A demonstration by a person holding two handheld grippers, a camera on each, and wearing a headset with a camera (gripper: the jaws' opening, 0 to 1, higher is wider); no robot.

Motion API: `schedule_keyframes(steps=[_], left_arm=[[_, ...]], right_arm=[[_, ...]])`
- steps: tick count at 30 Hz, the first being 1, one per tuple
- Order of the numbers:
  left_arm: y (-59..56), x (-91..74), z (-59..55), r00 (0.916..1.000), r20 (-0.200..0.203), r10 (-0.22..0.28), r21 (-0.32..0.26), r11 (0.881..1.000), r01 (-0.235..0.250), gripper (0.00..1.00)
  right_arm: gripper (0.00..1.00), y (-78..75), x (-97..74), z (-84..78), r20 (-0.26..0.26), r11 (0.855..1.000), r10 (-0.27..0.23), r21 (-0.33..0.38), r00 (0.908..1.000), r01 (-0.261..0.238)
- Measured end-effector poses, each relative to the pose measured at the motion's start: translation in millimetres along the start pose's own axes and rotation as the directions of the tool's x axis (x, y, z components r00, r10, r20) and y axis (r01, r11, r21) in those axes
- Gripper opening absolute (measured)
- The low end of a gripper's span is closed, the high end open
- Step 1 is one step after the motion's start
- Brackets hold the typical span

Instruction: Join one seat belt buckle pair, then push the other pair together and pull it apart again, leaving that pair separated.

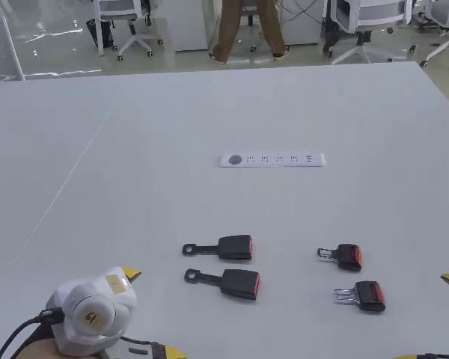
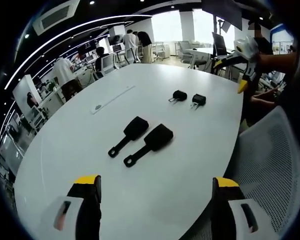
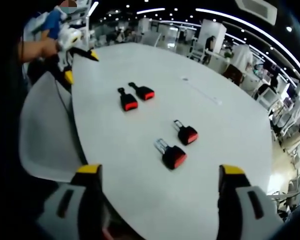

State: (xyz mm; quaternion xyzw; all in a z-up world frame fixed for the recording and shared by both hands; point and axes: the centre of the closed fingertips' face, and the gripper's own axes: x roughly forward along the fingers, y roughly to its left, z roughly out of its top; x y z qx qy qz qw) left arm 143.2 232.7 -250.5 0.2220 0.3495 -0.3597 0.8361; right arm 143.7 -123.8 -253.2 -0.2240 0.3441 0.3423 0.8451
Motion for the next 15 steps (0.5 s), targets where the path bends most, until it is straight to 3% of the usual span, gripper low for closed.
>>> schedule_keyframes(steps=[10, 15], left_arm=[[0.3, 7.9, -4.7, 0.9998, -0.022, -0.004, 0.022, 1.0, 0.005, 0.92], [2.2, 15.3, 0.4, 0.9997, -0.023, -0.002, 0.058, 0.998, 0.003, 0.88]], right_arm=[[0.93, 0.5, -0.5, -1.7, 0.007, 1.0, 0.008, 0.009, 0.9999, -0.008], [0.91, 0.4, 1.3, -0.9, 0.007, 1.0, 0.012, -0.002, 0.9999, -0.012]])
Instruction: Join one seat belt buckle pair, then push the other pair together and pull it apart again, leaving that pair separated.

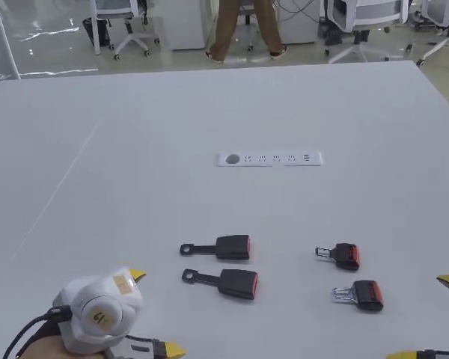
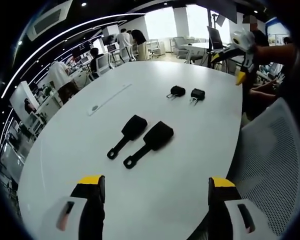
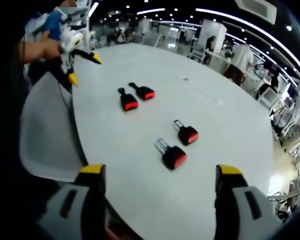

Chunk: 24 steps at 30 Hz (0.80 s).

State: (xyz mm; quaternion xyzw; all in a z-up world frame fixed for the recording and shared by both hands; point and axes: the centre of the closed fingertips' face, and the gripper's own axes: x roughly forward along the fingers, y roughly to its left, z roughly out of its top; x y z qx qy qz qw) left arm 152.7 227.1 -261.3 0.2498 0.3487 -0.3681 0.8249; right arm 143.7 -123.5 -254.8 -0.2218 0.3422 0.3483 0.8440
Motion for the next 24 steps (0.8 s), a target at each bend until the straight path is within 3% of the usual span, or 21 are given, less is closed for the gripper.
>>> schedule_keyframes(steps=[4, 12, 24], left_arm=[[0.9, 5.3, 1.5, 0.9999, -0.011, -0.005, 0.067, 0.998, 0.006, 0.88], [6.7, 14.7, 3.4, 0.9994, -0.03, -0.019, 0.104, 0.994, 0.022, 0.84], [7.1, 35.1, 3.7, 0.9951, -0.068, -0.072, 0.195, 0.977, 0.084, 0.76]], right_arm=[[0.88, 0.5, 2.8, 0.5, -0.007, 1.0, 0.007, -0.024, 0.9999, -0.007], [0.79, 1.3, 10.8, 3.0, -0.016, 0.997, 0.04, -0.067, 0.9991, -0.041], [0.74, 3.9, 27.2, 9.9, -0.044, 0.983, 0.086, -0.162, 0.9953, -0.092]])
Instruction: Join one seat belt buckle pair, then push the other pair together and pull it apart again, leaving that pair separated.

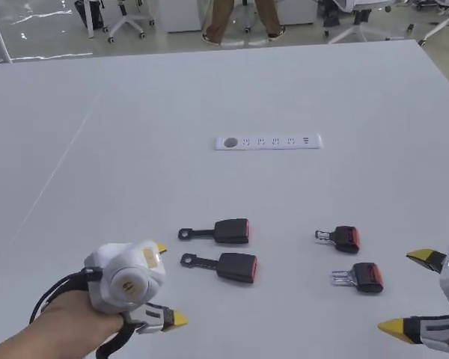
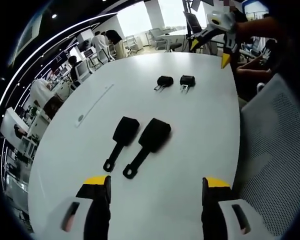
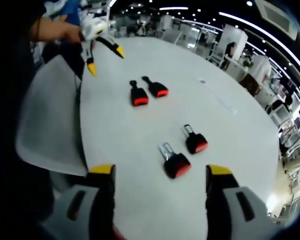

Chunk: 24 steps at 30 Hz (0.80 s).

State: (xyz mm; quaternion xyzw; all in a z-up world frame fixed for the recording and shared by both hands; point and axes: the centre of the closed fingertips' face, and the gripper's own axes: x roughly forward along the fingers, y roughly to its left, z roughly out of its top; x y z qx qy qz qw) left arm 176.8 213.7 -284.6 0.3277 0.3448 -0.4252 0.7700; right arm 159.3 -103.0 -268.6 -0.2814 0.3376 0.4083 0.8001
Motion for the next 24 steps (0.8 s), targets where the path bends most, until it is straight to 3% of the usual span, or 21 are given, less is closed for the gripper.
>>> schedule_keyframes(steps=[11, 18, 24], left_arm=[[9.8, 23.8, 14.1, 0.9988, -0.01, -0.048, 0.078, 0.996, 0.049, 0.71], [8.9, 47.6, 21.0, 0.9916, -0.036, -0.124, 0.154, 0.98, 0.128, 0.61], [10.8, 67.4, 26.2, 0.9875, -0.053, -0.148, 0.207, 0.966, 0.156, 0.61]], right_arm=[[0.64, -8.9, 17.7, 3.5, -0.033, 0.992, 0.043, -0.114, 0.9985, -0.046], [0.6, -18.2, 30.0, -5.4, -0.078, 0.981, 0.074, -0.171, 0.9942, -0.087], [0.58, -25.2, 38.2, -13.8, -0.108, 0.975, 0.102, -0.185, 0.9888, -0.121]])
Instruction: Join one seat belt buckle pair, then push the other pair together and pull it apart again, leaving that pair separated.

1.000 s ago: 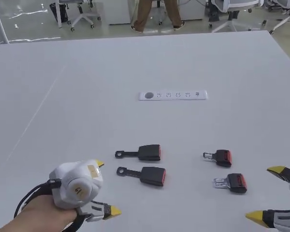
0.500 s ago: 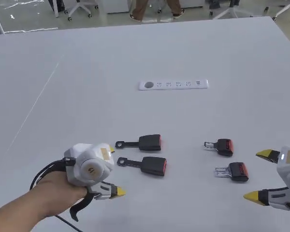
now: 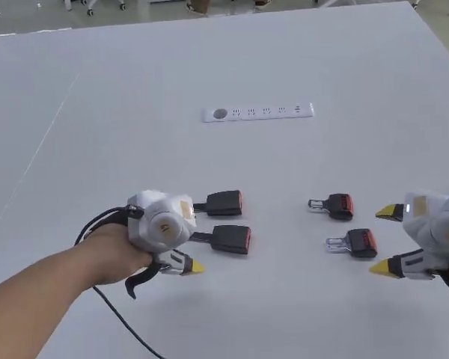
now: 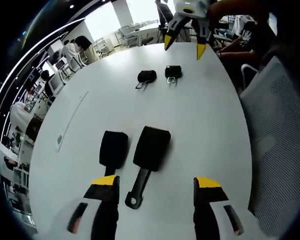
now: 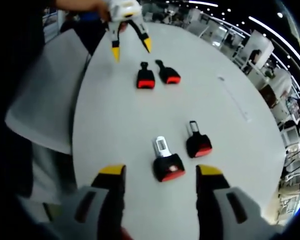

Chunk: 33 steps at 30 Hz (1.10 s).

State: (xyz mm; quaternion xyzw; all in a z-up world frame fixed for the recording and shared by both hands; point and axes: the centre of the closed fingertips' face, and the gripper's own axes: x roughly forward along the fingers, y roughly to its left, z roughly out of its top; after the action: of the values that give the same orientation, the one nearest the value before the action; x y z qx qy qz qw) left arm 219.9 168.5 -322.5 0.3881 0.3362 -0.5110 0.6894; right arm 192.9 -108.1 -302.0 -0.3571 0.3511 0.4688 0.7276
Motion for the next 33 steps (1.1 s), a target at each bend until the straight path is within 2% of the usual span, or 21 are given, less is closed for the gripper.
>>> schedule_keyframes(steps=[5, 7, 14, 20, 26, 33], left_arm=[[8.7, 11.6, 3.2, 0.9998, -0.008, -0.019, 0.027, 0.999, 0.02, 0.6], [10.8, 16.8, 2.2, 0.9994, -0.023, -0.028, 0.038, 0.999, 0.029, 0.6], [10.8, 28.3, 6.6, 0.9973, -0.034, -0.065, 0.085, 0.994, 0.067, 0.59], [9.0, 38.2, 18.0, 0.994, -0.034, -0.104, 0.12, 0.987, 0.107, 0.54], [7.4, 48.9, 16.7, 0.989, -0.063, -0.133, 0.141, 0.98, 0.141, 0.46], [7.8, 56.6, 17.0, 0.9864, -0.067, -0.15, 0.159, 0.974, 0.159, 0.39]], right_arm=[[0.53, 4.6, 8.8, -1.2, -0.018, 0.998, 0.054, -0.025, 0.9984, -0.055], [0.52, 3.5, 13.1, -1.4, -0.027, 0.998, 0.06, -0.035, 0.9979, -0.06], [0.51, 0.8, 25.0, -3.7, -0.046, 0.995, 0.092, -0.045, 0.9947, -0.094], [0.48, -1.3, 36.6, -9.9, -0.07, 0.99, 0.125, -0.052, 0.9896, -0.129], [0.47, -2.2, 43.8, -14.4, -0.084, 0.985, 0.155, -0.06, 0.9843, -0.16], [0.45, -8.4, 49.5, -21.8, -0.099, 0.982, 0.17, -0.061, 0.9804, -0.177]])
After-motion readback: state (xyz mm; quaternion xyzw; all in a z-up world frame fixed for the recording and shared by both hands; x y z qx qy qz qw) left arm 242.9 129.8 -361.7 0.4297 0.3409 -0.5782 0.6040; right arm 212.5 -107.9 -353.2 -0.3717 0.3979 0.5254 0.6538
